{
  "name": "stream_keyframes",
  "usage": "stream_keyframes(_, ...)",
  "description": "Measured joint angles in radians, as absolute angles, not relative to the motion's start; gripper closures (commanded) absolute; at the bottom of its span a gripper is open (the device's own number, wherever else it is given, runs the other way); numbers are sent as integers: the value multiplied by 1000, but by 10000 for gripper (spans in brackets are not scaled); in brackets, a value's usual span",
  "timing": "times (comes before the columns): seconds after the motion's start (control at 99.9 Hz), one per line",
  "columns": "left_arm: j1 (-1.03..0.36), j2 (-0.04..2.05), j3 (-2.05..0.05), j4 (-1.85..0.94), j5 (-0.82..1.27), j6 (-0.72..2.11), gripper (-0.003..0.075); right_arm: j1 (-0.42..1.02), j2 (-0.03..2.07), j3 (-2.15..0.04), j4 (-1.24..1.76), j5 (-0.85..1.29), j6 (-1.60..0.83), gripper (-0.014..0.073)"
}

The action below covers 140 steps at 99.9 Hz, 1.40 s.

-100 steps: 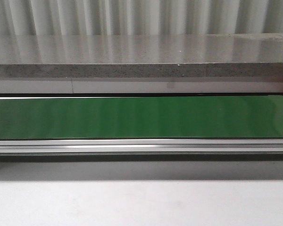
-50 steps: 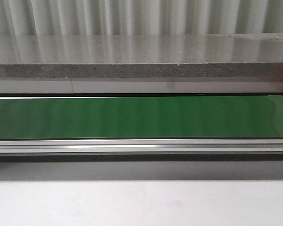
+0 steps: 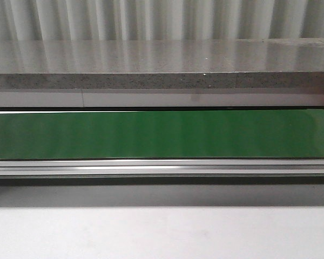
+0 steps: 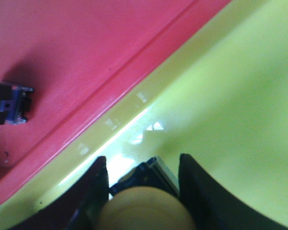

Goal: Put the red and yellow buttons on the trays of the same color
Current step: 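Place the yellow button into the yellow tray and open the right gripper, then return the right gripper to above the belt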

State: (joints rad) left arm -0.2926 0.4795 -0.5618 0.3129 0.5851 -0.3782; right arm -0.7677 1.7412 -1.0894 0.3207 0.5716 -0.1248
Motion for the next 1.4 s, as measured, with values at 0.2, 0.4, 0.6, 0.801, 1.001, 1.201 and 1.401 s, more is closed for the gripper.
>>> stream_keyframes(0.2,-293,480,-562,313,585,-378,740,-768,1785,-1089,321,560,-123,340)
stream_keyframes(0.4,-293,480,-562,313,585,-378,740,-768,1790,-1089,321,560,-123,63)
stream_keyframes(0.6,-293,480,-562,313,585,-378,740,-768,1790,-1091,321,563,-123,-25)
stream_keyframes(0.801,-293,480,-562,313,585,-378,740,-768,1758,-1093,323,579,-123,-25)
stream_keyframes(1.001,-293,480,-562,313,585,-378,740,-768,1620,-1093,329,589,-121,-22)
stream_keyframes(1.201,-293,480,-562,313,585,-378,740,-712,1444,-1093,335,599,-121,-22)
stream_keyframes(1.401,-293,480,-562,313,585,-378,740,-541,1297,-1093,339,636,-152,-22)
